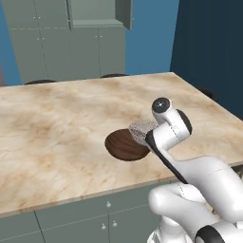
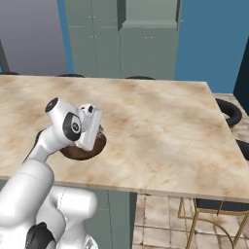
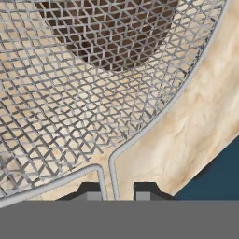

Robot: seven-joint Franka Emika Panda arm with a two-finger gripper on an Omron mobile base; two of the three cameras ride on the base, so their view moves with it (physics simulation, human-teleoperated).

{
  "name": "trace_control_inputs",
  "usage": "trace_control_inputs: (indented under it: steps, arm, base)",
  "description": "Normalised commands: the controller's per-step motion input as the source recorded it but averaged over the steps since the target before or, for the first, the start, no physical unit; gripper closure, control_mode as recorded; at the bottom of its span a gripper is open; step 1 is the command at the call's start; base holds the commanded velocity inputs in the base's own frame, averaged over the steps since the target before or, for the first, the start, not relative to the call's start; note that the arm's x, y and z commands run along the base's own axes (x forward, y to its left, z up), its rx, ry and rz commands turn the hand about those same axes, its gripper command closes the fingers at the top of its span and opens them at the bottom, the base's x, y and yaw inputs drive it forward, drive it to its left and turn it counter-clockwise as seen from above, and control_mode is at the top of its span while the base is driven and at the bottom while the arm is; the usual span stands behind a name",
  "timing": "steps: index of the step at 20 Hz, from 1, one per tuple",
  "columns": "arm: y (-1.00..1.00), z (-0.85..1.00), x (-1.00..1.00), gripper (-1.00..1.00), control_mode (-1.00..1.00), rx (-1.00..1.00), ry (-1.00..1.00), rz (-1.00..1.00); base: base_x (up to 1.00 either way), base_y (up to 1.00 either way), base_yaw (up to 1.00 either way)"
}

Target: Open the cabinet and setup a tea strainer by placing it in the bowl upright.

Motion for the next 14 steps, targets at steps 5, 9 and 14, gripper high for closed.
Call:
trace_control_inputs:
  steps: [5,9,14]
  arm:
    - [0.0,-0.26,0.0,1.0,-1.0,0.0,-0.02,-0.1]
    - [0.05,-0.01,0.0,1.0,-1.0,0.0,0.0,-0.06]
    - [0.03,-0.21,0.0,1.0,-1.0,0.0,0.0,-0.03]
  base:
    - [0.0,0.0,0.0]
    - [0.0,0.0,0.0]
    - [0.0,0.0,0.0]
